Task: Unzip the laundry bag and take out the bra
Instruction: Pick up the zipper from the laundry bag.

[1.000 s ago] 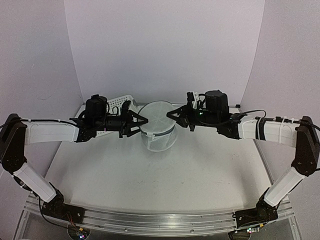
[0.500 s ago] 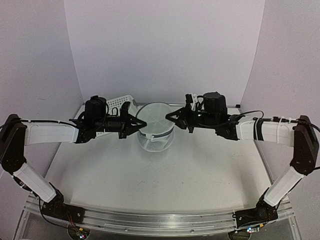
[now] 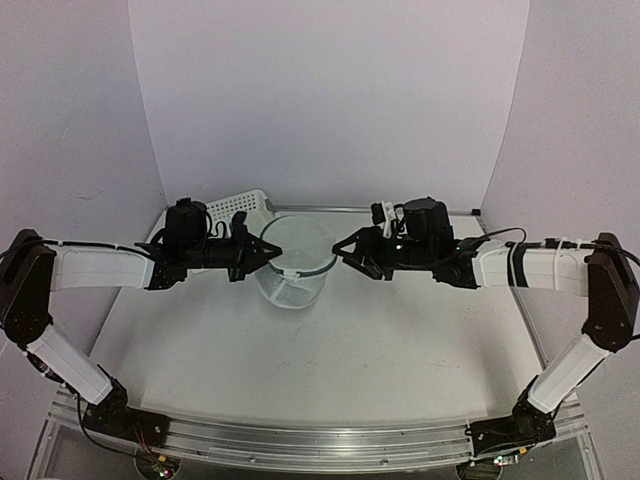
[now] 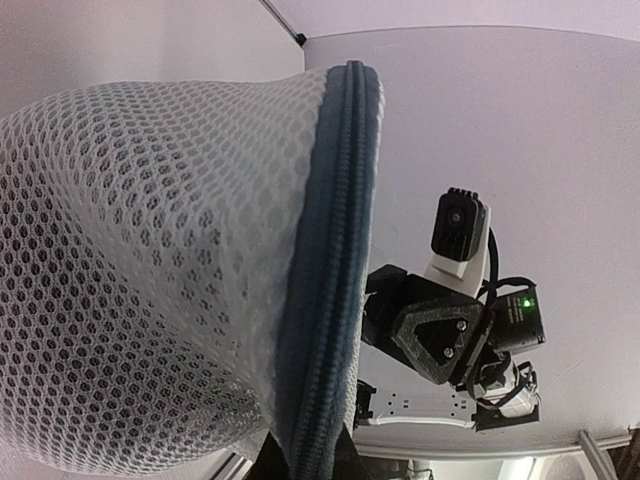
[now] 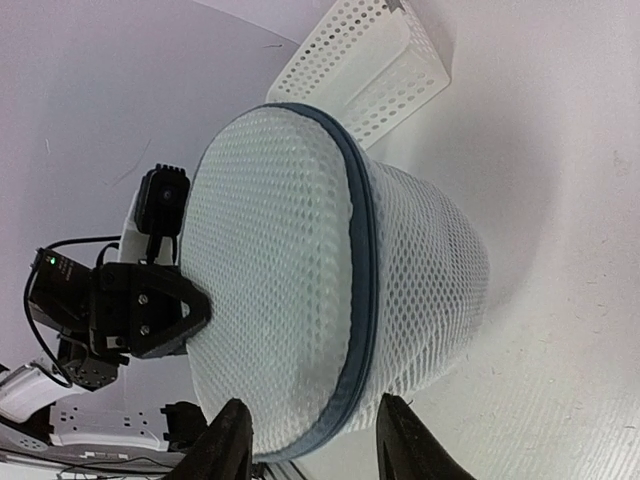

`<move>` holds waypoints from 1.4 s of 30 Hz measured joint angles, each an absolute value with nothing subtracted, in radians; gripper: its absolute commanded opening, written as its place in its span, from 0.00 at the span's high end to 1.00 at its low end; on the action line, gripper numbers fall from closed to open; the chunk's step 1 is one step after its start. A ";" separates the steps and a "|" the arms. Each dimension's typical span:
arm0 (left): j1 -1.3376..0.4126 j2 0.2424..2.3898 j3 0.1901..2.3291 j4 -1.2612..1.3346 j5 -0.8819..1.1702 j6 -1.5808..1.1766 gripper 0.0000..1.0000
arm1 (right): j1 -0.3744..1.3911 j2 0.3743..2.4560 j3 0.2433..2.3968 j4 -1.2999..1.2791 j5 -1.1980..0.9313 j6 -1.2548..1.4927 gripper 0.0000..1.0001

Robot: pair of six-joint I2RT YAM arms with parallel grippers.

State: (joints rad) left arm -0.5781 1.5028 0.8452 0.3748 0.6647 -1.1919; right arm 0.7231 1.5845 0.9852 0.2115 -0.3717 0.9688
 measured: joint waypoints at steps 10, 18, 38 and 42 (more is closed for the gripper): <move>-0.577 1.503 0.823 0.366 0.579 -1.250 1.00 | 0.815 1.569 1.010 0.097 -0.317 0.893 0.44; -0.577 1.503 0.802 0.336 0.485 -1.303 1.00 | 0.899 1.652 1.148 0.070 -0.305 0.871 0.44; -0.577 1.492 0.788 0.284 0.388 -1.385 1.00 | 0.974 1.845 1.341 -0.107 -0.159 0.782 0.51; -0.577 1.492 0.788 0.276 0.388 -1.387 1.00 | 0.978 1.865 1.364 -0.127 -0.139 0.774 0.54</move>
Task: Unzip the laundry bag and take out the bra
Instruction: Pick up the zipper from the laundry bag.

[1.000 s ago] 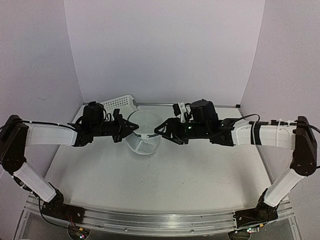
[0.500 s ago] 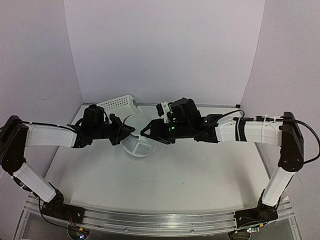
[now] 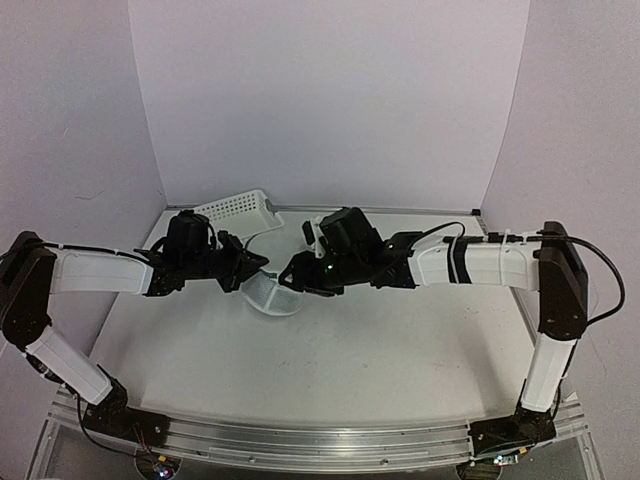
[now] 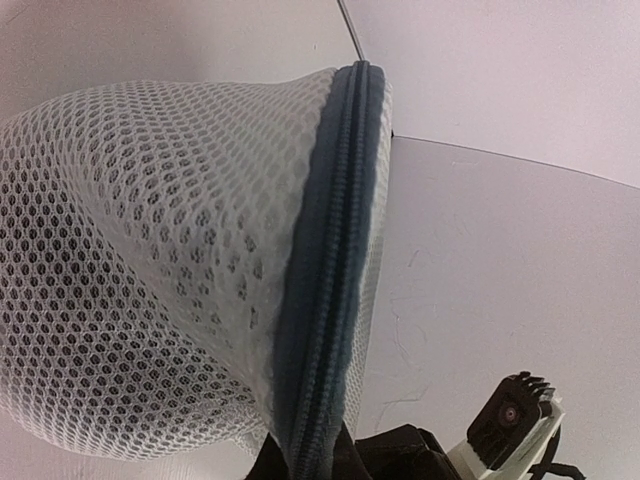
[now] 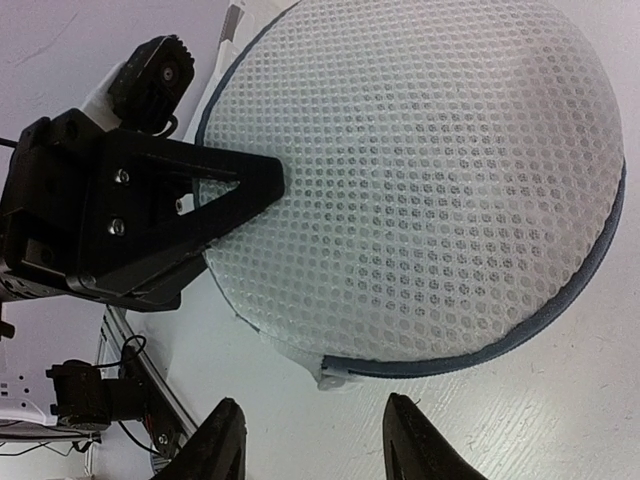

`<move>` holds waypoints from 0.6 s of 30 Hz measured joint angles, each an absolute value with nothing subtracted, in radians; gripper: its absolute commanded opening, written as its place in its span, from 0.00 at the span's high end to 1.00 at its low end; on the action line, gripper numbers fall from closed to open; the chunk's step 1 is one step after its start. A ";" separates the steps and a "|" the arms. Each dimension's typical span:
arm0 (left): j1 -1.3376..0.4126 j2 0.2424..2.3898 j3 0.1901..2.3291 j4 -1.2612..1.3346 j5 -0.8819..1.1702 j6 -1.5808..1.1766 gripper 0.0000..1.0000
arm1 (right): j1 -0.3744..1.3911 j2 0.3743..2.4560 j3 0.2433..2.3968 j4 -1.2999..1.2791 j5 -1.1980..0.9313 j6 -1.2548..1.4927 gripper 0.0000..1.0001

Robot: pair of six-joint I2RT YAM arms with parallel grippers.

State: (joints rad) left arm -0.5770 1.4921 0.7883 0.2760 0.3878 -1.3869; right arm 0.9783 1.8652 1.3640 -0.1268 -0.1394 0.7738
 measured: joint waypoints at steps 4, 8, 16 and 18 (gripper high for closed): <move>-0.577 1.492 0.788 0.271 0.387 -1.388 1.00 | 0.979 1.871 1.386 -0.145 -0.115 0.766 0.57; -0.577 1.491 0.788 0.270 0.384 -1.388 1.00 | 0.979 1.886 1.414 -0.155 -0.098 0.758 0.60; -0.577 1.490 0.788 0.261 0.372 -1.387 1.00 | 0.985 1.924 1.441 -0.178 -0.079 0.754 0.61; -0.577 1.489 0.788 0.258 0.371 -1.387 1.00 | 0.988 1.930 1.447 -0.186 -0.074 0.752 0.62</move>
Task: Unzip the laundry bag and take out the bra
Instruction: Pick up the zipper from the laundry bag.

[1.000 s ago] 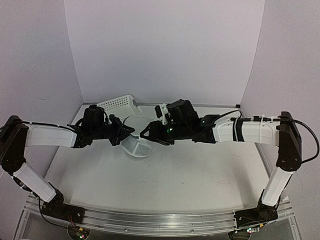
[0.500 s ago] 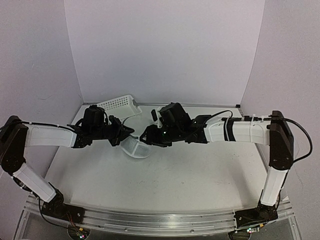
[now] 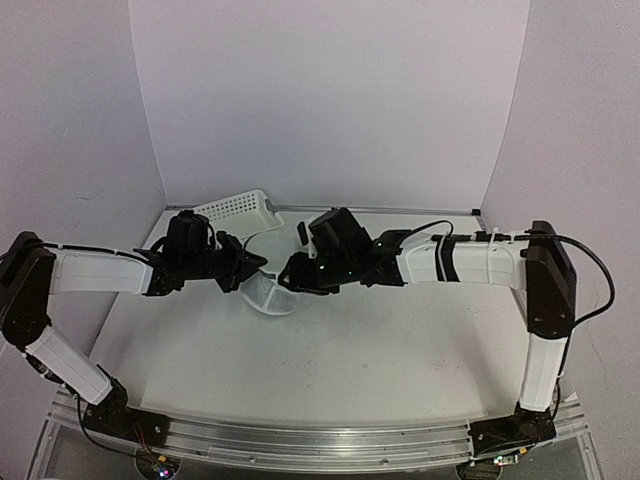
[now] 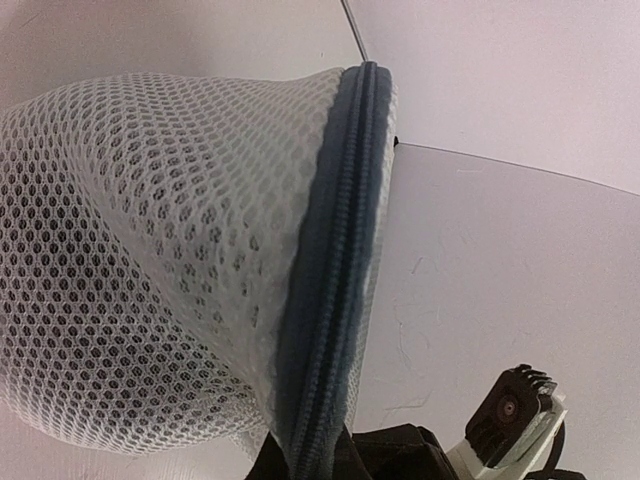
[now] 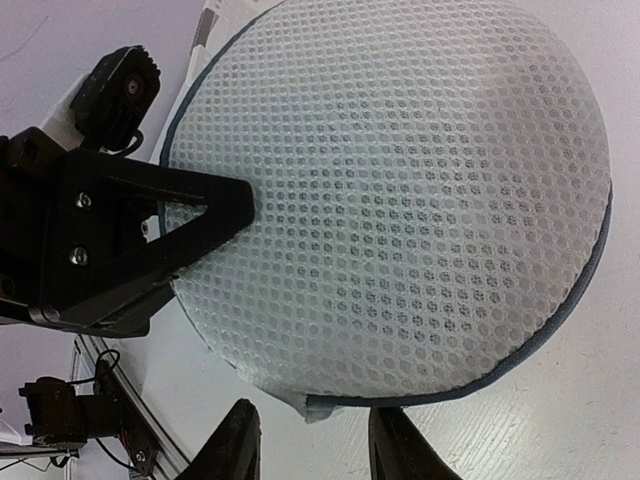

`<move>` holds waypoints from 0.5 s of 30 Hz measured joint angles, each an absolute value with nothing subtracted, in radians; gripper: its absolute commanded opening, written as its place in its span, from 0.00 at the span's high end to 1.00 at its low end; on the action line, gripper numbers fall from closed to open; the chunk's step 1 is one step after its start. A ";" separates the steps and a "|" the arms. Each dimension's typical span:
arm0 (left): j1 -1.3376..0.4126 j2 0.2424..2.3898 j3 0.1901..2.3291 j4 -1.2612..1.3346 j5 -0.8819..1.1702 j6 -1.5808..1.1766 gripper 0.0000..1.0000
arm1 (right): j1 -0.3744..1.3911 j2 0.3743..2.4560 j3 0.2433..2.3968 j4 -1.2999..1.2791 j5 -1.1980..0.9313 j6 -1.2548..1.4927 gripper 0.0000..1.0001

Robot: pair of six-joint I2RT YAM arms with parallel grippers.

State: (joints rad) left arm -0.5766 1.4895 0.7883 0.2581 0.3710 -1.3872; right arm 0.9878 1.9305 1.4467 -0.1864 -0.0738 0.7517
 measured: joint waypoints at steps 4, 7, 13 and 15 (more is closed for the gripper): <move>-0.577 1.488 0.788 0.254 0.370 -1.387 1.00 | 0.994 1.932 1.460 -0.204 -0.062 0.749 0.63; -0.577 1.486 0.788 0.250 0.370 -1.387 1.00 | 0.999 1.932 1.468 -0.210 -0.054 0.748 0.64; -0.577 1.486 0.788 0.249 0.370 -1.387 1.00 | 1.007 1.936 1.473 -0.218 -0.039 0.747 0.69; -0.577 1.486 0.789 0.242 0.370 -1.387 1.00 | 1.010 1.940 1.475 -0.227 -0.032 0.746 0.70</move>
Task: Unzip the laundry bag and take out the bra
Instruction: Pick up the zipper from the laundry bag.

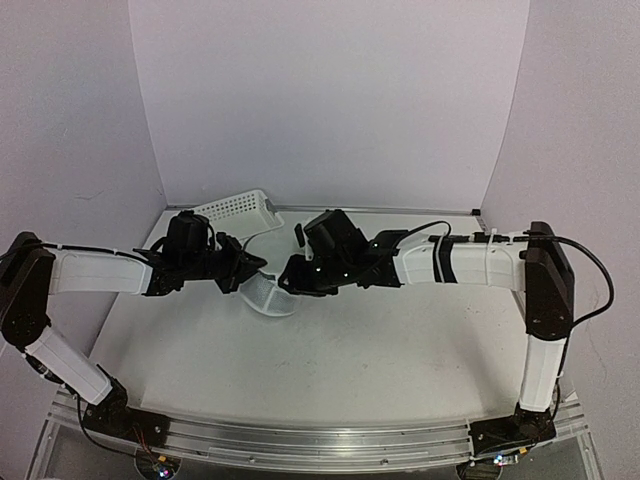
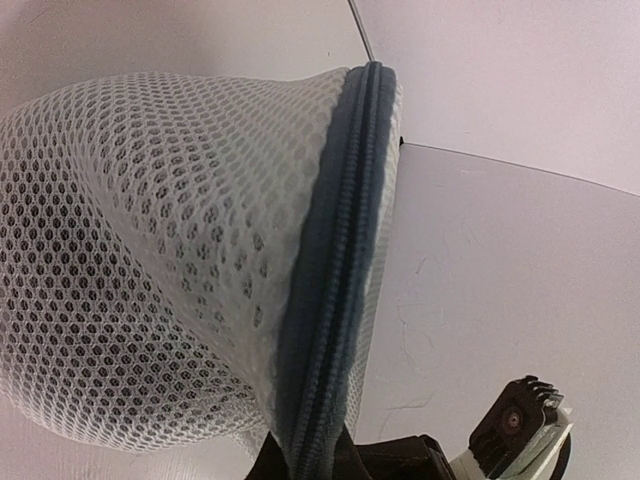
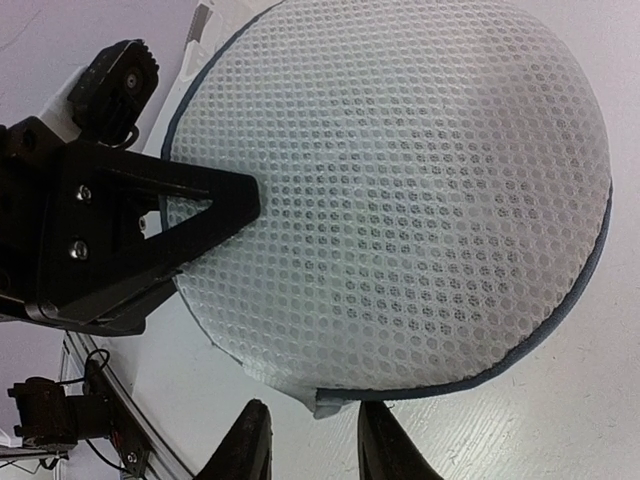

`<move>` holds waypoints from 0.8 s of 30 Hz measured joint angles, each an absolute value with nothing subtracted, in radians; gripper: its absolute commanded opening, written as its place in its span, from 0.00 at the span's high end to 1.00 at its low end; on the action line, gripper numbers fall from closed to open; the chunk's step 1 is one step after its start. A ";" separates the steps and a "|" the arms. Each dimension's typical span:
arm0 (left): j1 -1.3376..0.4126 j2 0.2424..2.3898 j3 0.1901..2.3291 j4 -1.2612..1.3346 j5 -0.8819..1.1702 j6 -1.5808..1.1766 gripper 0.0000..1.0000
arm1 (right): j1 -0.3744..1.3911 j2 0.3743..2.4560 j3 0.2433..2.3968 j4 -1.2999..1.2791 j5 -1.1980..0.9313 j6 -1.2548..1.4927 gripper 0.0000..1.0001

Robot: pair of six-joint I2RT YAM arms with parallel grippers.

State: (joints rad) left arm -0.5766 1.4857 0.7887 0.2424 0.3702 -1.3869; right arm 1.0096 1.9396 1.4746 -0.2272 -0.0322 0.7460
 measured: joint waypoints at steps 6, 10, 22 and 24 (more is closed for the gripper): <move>-0.577 1.486 0.789 0.234 0.371 -1.386 1.00 | 1.011 1.949 1.486 -0.252 -0.004 0.744 0.77; -0.577 1.486 0.789 0.235 0.370 -1.386 1.00 | 1.011 1.949 1.486 -0.258 0.009 0.744 0.80; -0.577 1.486 0.789 0.234 0.370 -1.386 1.00 | 1.016 1.949 1.486 -0.260 0.027 0.744 0.98; -0.577 1.486 0.789 0.235 0.369 -1.386 1.00 | 1.016 1.949 1.486 -0.261 0.031 0.744 1.00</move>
State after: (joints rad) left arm -0.5766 1.4857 0.7887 0.2348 0.3695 -1.3865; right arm 1.0161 1.9488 1.4857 -0.2611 0.0315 0.7437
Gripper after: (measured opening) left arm 0.028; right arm 0.037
